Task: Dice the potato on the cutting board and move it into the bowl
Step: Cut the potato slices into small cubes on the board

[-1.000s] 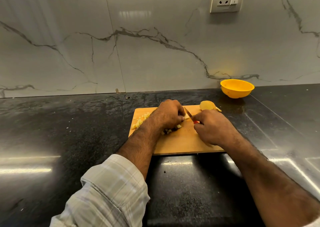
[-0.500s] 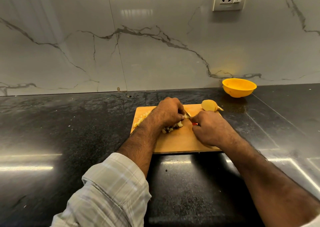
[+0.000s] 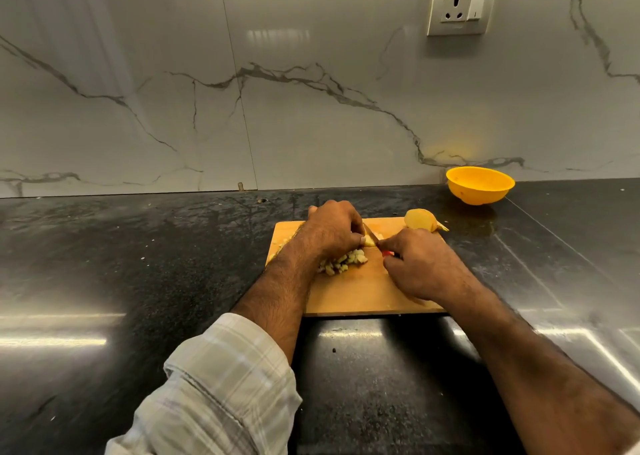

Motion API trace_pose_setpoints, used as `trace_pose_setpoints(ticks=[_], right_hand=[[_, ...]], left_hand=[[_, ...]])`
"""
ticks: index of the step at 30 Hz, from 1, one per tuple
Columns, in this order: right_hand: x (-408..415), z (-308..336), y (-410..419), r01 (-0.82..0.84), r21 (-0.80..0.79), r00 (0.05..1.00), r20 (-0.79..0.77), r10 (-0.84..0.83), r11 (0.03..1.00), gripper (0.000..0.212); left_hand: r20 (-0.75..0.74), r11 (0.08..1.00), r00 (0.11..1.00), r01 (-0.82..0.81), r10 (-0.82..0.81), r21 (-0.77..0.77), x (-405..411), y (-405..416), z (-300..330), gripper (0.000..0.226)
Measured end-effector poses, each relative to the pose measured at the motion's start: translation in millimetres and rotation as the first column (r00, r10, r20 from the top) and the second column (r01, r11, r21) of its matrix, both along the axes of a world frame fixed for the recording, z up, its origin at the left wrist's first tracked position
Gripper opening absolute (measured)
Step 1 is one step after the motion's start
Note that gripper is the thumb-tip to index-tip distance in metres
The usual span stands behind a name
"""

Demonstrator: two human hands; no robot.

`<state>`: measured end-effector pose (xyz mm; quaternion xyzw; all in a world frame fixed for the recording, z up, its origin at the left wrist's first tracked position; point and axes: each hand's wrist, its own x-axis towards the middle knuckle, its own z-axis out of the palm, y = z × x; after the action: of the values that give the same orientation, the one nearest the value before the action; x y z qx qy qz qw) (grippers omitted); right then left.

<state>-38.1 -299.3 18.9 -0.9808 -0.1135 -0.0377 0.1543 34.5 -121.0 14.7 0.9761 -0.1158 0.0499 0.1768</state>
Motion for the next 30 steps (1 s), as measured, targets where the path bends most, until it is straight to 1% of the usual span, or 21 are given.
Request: trace_pose_setpoints(ticks=[3, 6, 8, 11, 14, 18, 20, 24, 26, 30], right_hand=[[0.5, 1.6, 4.5, -0.009, -0.068, 0.999, -0.036, 0.006, 0.998, 0.039], [3.7, 3.3, 13.9, -0.009, -0.093, 0.998, -0.06, 0.003, 0.996, 0.036], [6.7, 1.6, 16.5, 0.001, -0.085, 0.998, -0.063, -0.007, 0.996, 0.035], [5.5, -0.6, 11.3, 0.017, -0.06, 1.0, -0.013, -0.017, 0.998, 0.034], [-0.5, -0.1, 5.7, 0.002, -0.011, 1.0, 0.016, -0.002, 1.0, 0.038], [-2.8, 1.1, 11.3, -0.003, -0.057, 1.0, -0.03, 0.002, 0.998, 0.038], [-0.7, 2.6, 17.3, -0.015, -0.083, 0.999, -0.049, 0.011, 0.996, 0.038], [5.8, 1.8, 19.0, -0.008, -0.053, 0.997, -0.076, 0.004, 0.999, 0.039], [4.1, -0.3, 14.5, -0.011, -0.036, 0.999, -0.043, 0.01, 0.999, 0.038], [-4.2, 0.7, 7.8, -0.016, 0.028, 0.999, 0.036, 0.015, 0.999, 0.044]], left_hand=[[-0.007, 1.0, 1.0, 0.0, 0.0, 0.001, -0.9, 0.1, 1.2, 0.007], [-0.019, 1.0, 1.0, -0.007, 0.007, 0.012, -1.2, -1.2, 0.4, 0.006], [-0.03, 1.0, 1.0, -0.007, 0.008, 0.018, -1.4, -1.4, -0.3, 0.005], [-0.022, 1.0, 1.0, -0.004, 0.004, 0.023, -1.7, 0.5, 0.1, 0.006], [-0.026, 1.0, 1.0, -0.003, 0.002, -0.008, -0.2, 3.9, 1.1, 0.005], [-0.036, 1.0, 0.999, -0.003, 0.004, 0.023, -1.7, 3.2, 3.4, 0.007], [-0.049, 1.0, 0.999, -0.006, 0.007, 0.007, -2.3, 5.0, 3.4, 0.01], [-0.084, 1.0, 0.996, -0.008, 0.006, -0.018, -3.8, 6.1, 3.7, 0.016], [-0.062, 0.998, 0.998, -0.014, 0.011, -0.059, -4.1, 7.8, 3.2, 0.019], [0.035, 0.989, 0.999, -0.023, 0.028, -0.148, -1.8, 13.2, 2.7, 0.02]])
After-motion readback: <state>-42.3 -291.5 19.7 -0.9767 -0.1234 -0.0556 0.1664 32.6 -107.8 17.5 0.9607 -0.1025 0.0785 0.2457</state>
